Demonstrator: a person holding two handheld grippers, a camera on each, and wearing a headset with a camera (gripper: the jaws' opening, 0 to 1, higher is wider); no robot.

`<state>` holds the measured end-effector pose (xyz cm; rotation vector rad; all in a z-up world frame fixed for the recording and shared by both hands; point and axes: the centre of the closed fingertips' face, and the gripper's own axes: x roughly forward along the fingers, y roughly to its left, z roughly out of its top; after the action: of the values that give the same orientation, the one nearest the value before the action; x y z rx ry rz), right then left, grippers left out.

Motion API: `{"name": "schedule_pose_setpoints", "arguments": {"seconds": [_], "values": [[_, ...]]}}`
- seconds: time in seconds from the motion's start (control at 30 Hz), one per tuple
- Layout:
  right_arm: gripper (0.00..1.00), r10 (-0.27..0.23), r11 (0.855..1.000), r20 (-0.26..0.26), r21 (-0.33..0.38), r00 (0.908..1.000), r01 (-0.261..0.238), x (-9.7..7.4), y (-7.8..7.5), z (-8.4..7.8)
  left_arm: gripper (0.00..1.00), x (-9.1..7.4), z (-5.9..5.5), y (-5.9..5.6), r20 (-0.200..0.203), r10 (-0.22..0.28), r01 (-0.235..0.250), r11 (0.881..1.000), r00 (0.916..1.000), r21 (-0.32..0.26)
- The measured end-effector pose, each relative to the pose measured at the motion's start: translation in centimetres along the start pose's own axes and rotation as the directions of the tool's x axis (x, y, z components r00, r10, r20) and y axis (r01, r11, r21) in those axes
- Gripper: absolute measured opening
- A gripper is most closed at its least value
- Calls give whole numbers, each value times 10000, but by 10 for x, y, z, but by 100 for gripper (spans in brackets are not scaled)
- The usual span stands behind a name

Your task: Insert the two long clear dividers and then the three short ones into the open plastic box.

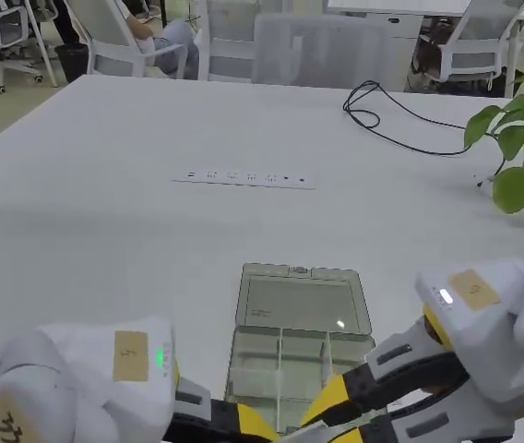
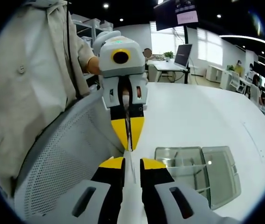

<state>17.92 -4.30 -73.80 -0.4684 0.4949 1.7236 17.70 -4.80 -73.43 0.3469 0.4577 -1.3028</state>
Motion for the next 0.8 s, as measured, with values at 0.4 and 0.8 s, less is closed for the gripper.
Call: {"name": "schedule_pose_setpoints", "arguments": {"seconds": [0.4, 0.8], "values": [[3, 5, 9996, 84, -290, 10000, -3, 0, 2, 4, 0, -2, 5, -1, 393, -75, 84, 9997, 9992, -227], [2, -423, 9979, -10, -481, 9991, 422, -2, -5, 8, 2, -5, 8, 9, 952, 448, -299, 9878, 9944, -1527]]}}
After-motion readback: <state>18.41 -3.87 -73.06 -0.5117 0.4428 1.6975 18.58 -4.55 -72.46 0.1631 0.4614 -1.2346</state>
